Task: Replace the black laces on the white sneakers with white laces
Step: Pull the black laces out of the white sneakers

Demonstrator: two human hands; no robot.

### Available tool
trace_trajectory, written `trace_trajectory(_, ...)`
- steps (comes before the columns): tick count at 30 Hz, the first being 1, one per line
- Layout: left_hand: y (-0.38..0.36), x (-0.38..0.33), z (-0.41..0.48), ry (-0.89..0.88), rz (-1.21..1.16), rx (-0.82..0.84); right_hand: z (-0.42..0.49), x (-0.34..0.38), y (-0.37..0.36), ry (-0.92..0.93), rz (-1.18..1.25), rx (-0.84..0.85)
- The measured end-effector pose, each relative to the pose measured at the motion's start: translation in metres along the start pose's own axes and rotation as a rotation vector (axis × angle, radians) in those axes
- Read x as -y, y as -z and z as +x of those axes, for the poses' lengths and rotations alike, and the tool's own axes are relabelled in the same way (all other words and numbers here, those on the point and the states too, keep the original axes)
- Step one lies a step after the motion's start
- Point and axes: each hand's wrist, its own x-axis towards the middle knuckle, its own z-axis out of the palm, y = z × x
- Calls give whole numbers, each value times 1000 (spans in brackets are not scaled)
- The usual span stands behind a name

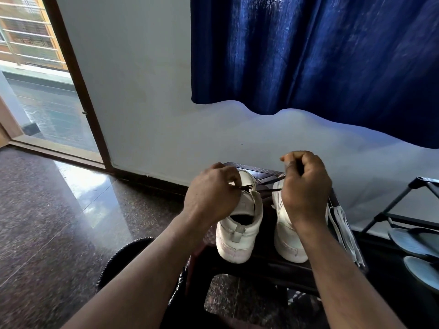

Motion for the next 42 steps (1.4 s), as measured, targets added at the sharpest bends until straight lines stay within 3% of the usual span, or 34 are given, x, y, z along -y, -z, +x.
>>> trace_trajectory(3,-10,-2,1,-153,118,41,-4,-8,-2,36,-124,91)
trace_trajectory(10,-16,-1,6,-181,196,57,-21,1,-2,165,-481,128)
trace_trajectory(13,-16,0,9,-190,158,45,-30,5,-4,205,-491,240)
trace_trajectory(17,-13,4,17,37,-142,57,-39,-1,-7,273,-511,317)
trace_trajectory(20,-15,12,20,270,-555,83,-42,-4,-10,285,-626,275)
trace_trajectory(22,-16,12,20,349,-797,61,-42,-3,-12,276,-671,244)
trace_trajectory(25,-19,13,20,365,-969,54,-41,-1,-15,270,-683,230)
trace_trajectory(27,-16,14,21,232,-832,79,-41,0,-15,259,-649,222)
trace_trajectory(31,-9,13,22,-316,-32,-22,-40,-3,-13,248,-618,233)
trace_trajectory(34,-12,11,20,-401,160,-56,-40,-5,-13,252,-635,242)
trace_trajectory(36,-15,7,19,-284,17,-87,-40,-4,-15,262,-649,233)
trace_trajectory(40,-1,1,20,159,-979,-68,-40,-7,-17,229,-668,217)
trace_trajectory(42,10,8,22,144,-934,-23,-40,-7,-18,222,-664,208)
